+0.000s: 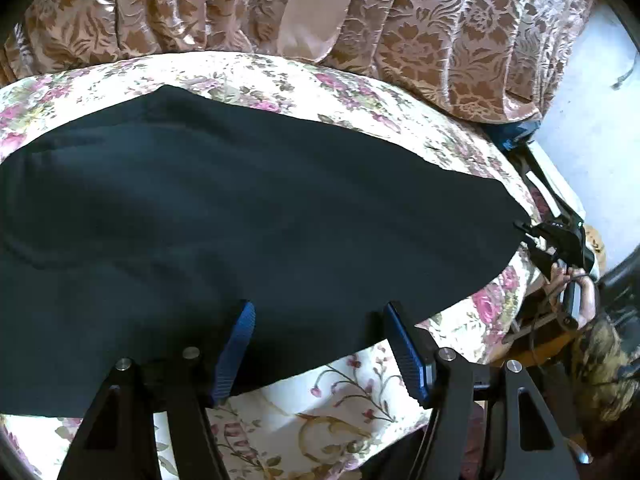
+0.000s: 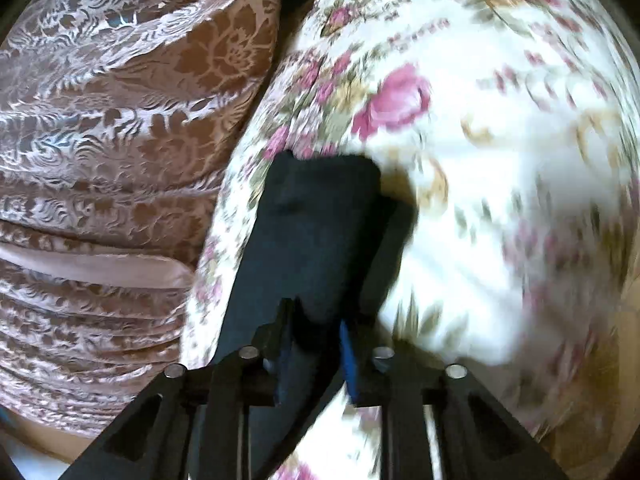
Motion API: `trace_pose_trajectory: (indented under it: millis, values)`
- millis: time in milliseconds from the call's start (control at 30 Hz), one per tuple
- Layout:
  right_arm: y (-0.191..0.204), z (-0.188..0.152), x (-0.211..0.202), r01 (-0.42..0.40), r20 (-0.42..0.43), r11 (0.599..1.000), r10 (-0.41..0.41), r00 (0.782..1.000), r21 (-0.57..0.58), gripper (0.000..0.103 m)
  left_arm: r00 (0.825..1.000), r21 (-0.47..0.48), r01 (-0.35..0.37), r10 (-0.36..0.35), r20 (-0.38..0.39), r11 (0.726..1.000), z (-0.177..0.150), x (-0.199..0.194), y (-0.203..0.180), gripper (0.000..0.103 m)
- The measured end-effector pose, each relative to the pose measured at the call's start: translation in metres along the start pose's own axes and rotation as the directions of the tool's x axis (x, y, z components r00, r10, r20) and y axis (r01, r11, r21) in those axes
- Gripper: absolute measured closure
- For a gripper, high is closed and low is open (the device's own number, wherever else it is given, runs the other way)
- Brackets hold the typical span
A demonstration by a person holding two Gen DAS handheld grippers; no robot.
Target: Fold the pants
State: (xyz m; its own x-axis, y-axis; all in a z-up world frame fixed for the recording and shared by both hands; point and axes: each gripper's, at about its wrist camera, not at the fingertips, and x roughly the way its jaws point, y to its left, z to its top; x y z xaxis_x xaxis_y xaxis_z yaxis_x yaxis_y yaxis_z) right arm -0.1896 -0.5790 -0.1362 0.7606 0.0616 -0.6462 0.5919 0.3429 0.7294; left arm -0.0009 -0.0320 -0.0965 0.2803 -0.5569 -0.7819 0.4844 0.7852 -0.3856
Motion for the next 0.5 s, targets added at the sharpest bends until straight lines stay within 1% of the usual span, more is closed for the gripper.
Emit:
trace_pose_trajectory:
  millis: [33, 100, 133, 200, 267, 300, 333, 400, 433, 467, 500]
  values:
    - [0.008, 0.002, 0.004, 0.025, -0.001, 1.000, -0.025, 1.000, -0.010, 0.097, 1.000, -0.003, 0.000, 0.000, 0.001, 1.000, 0.000, -0.001, 0.001, 0.037]
    - [0.020, 0.006, 0.001, 0.034, 0.023, 0.999, -0.033, 0.999, -0.042, 0.097, 1.000, -0.011, -0.008, 0.008, 0.018, 1.000, 0.002, -0.005, 0.003, 0.037]
    - [0.027, 0.007, -0.004, 0.047, 0.052, 0.996, -0.043, 0.998, -0.075, 0.097, 0.999, -0.017, -0.029, 0.029, 0.022, 0.999, 0.002, -0.005, 0.005, 0.037]
    - [0.024, 0.011, -0.010, 0.077, 0.094, 0.995, -0.071, 0.993, -0.064, 0.097, 0.997, -0.051, -0.079, 0.080, 0.012, 0.996, 0.003, 0.000, 0.015, 0.037]
    - [0.009, 0.016, 0.004, 0.100, 0.041, 0.994, -0.099, 0.994, -0.033, 0.098, 0.997, -0.088, -0.079, 0.080, 0.008, 0.993, 0.003, 0.003, 0.025, 0.038]
    - [0.006, 0.016, 0.010, 0.103, 0.026, 0.994, -0.102, 0.994, -0.038, 0.099, 0.997, -0.092, -0.078, 0.079, 0.015, 0.993, 0.002, 0.003, 0.027, 0.038]
    - [0.008, 0.016, 0.009, 0.104, 0.030, 0.993, -0.102, 0.994, -0.062, 0.099, 0.996, -0.091, -0.084, 0.086, 0.018, 0.992, 0.002, 0.003, 0.026, 0.038]
    - [0.011, 0.018, 0.002, 0.104, 0.027, 0.991, -0.102, 0.994, -0.084, 0.092, 0.996, -0.103, -0.073, 0.077, 0.035, 0.992, 0.003, -0.003, 0.026, 0.038]
    - [0.015, 0.019, -0.003, 0.107, 0.028, 0.990, -0.105, 0.994, -0.091, 0.084, 0.996, -0.109, -0.066, 0.072, 0.050, 0.992, 0.003, -0.007, 0.026, 0.038]
    - [0.018, 0.020, -0.010, 0.125, 0.038, 0.987, -0.122, 0.992, -0.098, 0.078, 0.995, -0.113, -0.066, 0.074, 0.069, 0.991, 0.004, -0.012, 0.027, 0.038]
    - [0.021, 0.019, -0.016, 0.148, 0.050, 0.984, -0.144, 0.988, -0.103, 0.078, 0.992, -0.119, -0.076, 0.087, 0.094, 0.990, 0.005, -0.020, 0.030, 0.038]
